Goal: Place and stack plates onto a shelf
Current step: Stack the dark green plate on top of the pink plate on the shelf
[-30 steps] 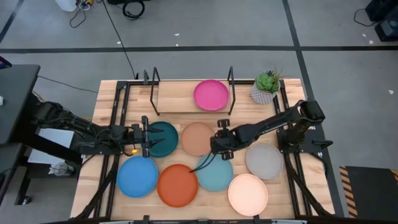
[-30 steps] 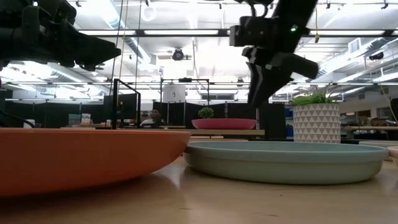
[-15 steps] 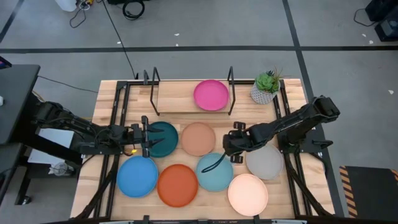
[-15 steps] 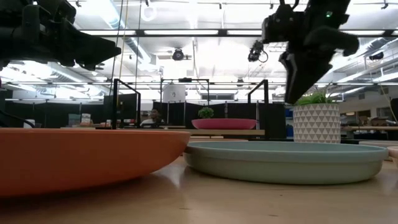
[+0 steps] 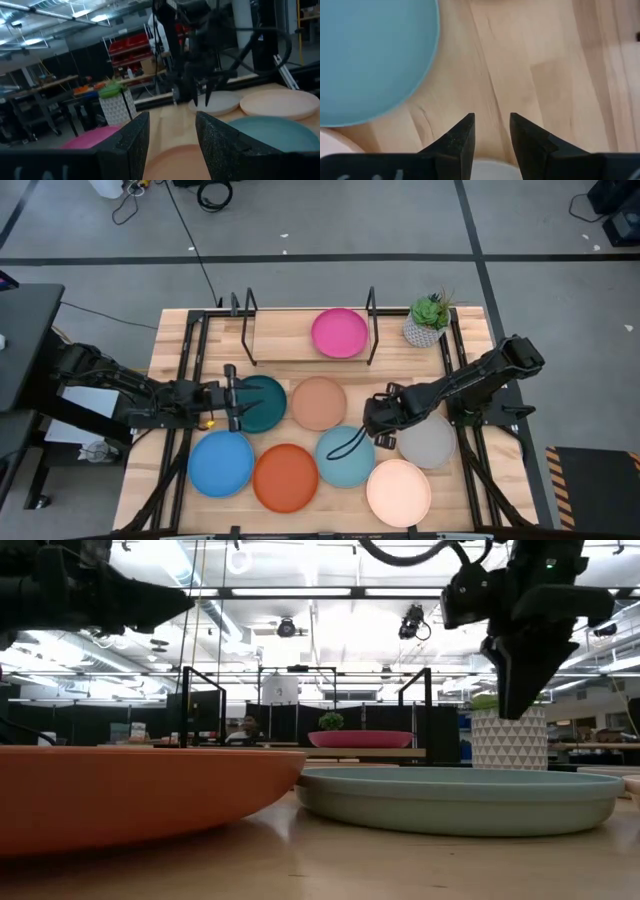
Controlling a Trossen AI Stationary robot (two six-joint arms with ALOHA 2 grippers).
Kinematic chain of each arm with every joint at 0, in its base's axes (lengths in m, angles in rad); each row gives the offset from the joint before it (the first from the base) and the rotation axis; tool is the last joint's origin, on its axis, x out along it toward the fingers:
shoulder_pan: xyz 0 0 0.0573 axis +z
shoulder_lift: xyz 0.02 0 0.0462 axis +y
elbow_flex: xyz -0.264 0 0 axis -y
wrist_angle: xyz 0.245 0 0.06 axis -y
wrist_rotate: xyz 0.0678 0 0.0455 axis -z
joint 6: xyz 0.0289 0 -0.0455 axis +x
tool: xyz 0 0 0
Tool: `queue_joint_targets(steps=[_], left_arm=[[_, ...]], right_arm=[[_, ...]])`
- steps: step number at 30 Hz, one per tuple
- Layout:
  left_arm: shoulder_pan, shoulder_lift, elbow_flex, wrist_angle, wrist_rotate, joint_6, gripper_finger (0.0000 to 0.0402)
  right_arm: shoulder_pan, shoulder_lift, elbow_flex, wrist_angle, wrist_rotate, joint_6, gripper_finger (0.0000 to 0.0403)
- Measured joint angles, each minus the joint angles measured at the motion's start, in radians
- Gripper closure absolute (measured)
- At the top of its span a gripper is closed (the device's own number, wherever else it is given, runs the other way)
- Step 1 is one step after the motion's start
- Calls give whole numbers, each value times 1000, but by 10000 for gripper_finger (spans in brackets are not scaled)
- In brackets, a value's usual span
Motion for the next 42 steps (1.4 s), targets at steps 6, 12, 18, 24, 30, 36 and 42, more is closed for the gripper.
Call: queue_joint_targets(steps=[6, 12, 18, 24, 30, 36, 42], left_arm=[[0, 0, 0, -37, 0, 1, 234], [0, 0, 0, -22, -20, -3, 234], [1, 0, 25, -100, -38, -106, 234], [1, 21, 260, -630, -37, -234, 234], [1, 126, 445, -953, -32, -423, 234], [1, 311, 577, -1116, 6, -623, 234], [7, 523, 768, -1342, 30, -797, 235]], right_arm=[[5, 5, 0, 100, 128, -208, 268], [-48, 16, 0, 242, 133, -450, 270], [-93, 18, -43, 340, 107, -574, 270], [-134, 13, -114, 444, 110, -633, 270], [-157, 12, -171, 538, 163, -676, 270], [-168, 2, -275, 697, 193, -753, 270], [-168, -73, -317, 729, 317, -782, 270]])
